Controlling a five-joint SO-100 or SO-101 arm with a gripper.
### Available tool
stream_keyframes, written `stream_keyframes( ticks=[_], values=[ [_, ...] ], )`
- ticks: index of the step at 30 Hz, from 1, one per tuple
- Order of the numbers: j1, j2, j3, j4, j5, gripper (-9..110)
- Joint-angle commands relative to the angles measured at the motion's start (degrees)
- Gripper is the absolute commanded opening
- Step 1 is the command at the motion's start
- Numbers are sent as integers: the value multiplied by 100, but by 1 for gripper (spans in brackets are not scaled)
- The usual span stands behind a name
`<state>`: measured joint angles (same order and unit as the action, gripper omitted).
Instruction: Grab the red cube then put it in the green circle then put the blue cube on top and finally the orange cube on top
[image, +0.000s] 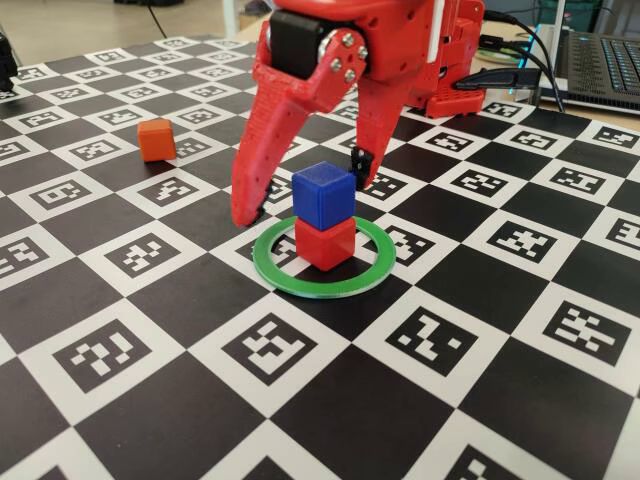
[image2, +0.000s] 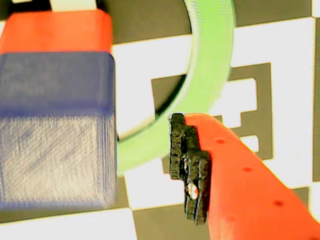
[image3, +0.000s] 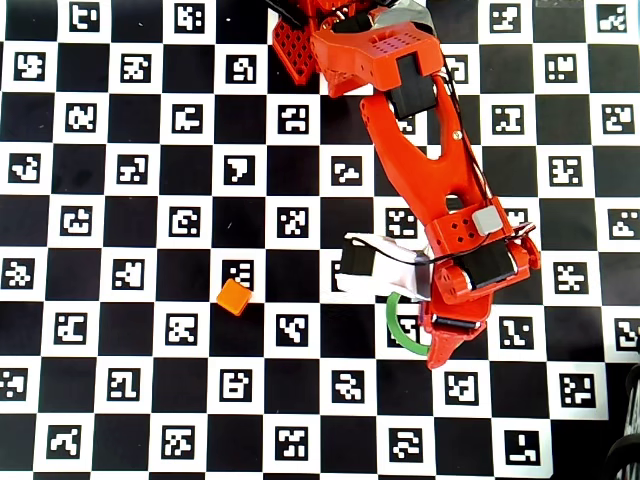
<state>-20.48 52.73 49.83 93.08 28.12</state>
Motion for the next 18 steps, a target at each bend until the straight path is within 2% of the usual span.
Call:
stream_keyframes(
  ticks=[1,9,14,18],
  values=[
    [-18,923,-615,527,-114,52],
    [475,2505,-176,1099,-1055,51],
    [1450,3296,861,1090,-2540,47],
    [2443,3727,1775,844,-3322,47]
  ],
)
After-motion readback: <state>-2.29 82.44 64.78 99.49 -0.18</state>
